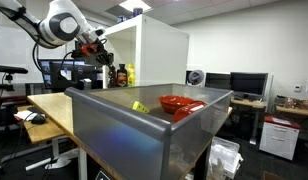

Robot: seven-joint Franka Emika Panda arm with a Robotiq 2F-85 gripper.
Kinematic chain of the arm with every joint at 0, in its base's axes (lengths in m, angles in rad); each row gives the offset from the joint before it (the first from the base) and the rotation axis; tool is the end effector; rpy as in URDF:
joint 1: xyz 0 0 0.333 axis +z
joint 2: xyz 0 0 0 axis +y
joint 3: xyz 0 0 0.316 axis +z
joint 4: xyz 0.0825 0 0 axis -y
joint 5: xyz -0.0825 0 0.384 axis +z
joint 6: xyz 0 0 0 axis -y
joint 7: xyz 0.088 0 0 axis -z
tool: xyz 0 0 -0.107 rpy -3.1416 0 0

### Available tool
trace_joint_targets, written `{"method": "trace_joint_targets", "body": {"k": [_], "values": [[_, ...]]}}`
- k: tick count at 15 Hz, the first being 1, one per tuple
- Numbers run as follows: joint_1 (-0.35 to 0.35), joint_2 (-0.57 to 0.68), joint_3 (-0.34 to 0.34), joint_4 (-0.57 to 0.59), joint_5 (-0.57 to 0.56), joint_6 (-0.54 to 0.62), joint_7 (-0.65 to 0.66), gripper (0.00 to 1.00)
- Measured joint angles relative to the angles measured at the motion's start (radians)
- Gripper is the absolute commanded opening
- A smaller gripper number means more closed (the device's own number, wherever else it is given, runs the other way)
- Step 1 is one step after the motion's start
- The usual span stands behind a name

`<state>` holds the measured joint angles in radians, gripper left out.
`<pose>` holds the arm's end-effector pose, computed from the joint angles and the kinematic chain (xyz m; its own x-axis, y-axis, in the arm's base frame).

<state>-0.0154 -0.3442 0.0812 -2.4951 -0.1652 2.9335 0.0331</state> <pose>0.4732 0.0441 0.5014 0.6948 0.1900 0.6936 0.1271 -0.9817 0.1415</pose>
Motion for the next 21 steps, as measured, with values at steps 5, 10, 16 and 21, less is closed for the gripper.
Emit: {"method": "trace_joint_targets", "body": {"k": [5,10,16,21], "values": [[-0.162,0.014,0.109,-0.054,-0.078,0.193,0.141,0.00],[-0.392,0.015,0.303,-0.062,-0.088,0.268,0.232,0.00],[-0.582,0.015,0.502,-0.053,-0.086,0.280,0.316,0.00],[-0.638,0.031,0.582,-0.027,-0.082,0.244,0.350,0.00]]}}
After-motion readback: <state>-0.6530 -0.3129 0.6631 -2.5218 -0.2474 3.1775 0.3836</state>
